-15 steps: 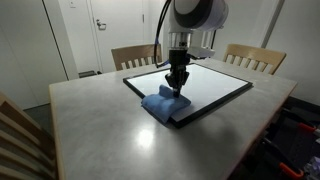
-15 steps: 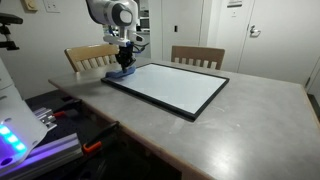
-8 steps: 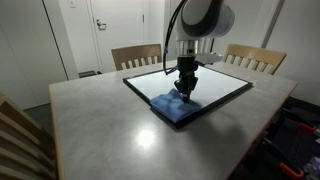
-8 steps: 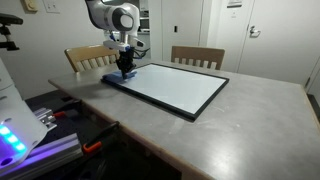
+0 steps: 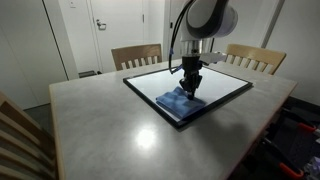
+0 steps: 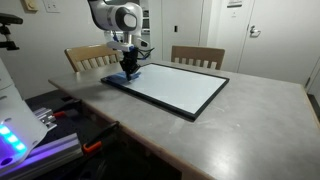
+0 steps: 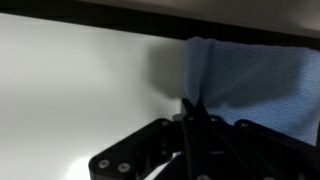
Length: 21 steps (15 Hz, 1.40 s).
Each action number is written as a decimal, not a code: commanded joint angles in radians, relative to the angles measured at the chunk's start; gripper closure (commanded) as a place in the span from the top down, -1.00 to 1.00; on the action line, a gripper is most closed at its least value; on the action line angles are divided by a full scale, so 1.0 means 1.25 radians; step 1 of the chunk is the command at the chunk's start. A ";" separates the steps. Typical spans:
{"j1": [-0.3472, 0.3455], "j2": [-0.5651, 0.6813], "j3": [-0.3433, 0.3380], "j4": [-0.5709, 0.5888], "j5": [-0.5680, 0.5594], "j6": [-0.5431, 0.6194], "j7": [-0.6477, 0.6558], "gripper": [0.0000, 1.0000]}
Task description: Use the blue towel to wipe the whiteboard
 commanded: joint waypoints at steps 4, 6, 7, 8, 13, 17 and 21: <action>-0.016 0.000 -0.040 -0.014 -0.047 0.017 0.006 -0.98; -0.020 -0.001 -0.049 -0.015 -0.055 0.017 0.003 -0.98; -0.023 -0.002 -0.052 -0.015 -0.056 0.017 0.002 -0.98; -0.027 -0.001 -0.055 -0.015 -0.056 0.017 0.000 -0.98; -0.044 -0.001 -0.063 -0.016 -0.056 0.016 -0.009 -0.98; -0.057 -0.002 -0.070 -0.016 -0.057 0.015 -0.016 -0.98; -0.073 -0.004 -0.076 -0.020 -0.059 0.016 -0.027 -0.98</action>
